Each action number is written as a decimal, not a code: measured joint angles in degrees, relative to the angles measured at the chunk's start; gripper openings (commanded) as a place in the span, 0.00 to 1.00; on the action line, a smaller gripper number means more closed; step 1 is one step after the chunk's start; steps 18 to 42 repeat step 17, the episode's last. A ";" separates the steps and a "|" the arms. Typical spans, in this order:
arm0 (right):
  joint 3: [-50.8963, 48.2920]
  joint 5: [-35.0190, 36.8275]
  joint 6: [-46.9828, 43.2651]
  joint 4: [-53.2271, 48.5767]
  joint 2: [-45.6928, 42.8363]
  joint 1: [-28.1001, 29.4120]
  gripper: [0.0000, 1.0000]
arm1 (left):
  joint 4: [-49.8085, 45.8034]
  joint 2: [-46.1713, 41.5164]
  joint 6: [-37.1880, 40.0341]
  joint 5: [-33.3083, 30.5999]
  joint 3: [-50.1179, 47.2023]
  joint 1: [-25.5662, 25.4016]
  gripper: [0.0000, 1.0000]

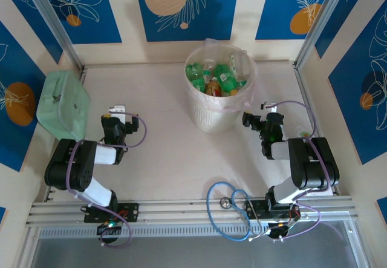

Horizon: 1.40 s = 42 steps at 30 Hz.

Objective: Put the plastic bottles in the bin

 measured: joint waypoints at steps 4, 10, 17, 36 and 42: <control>0.00 0.00 0.00 0.00 0.00 0.00 0.99 | -0.02 0.00 0.63 1.07 0.02 -0.07 1.00; 0.00 0.00 0.00 0.00 0.00 0.00 0.99 | 0.00 0.00 1.07 1.51 0.02 -0.07 1.00; 0.26 -1.27 0.00 -0.13 0.00 -0.15 0.99 | -0.02 0.00 1.27 1.55 0.02 -0.07 1.00; 0.26 -1.27 0.00 -0.13 0.00 -0.15 0.99 | -0.02 0.00 1.27 1.55 0.02 -0.07 1.00; 0.26 -1.27 0.00 -0.13 0.00 -0.15 0.99 | -0.02 0.00 1.27 1.55 0.02 -0.07 1.00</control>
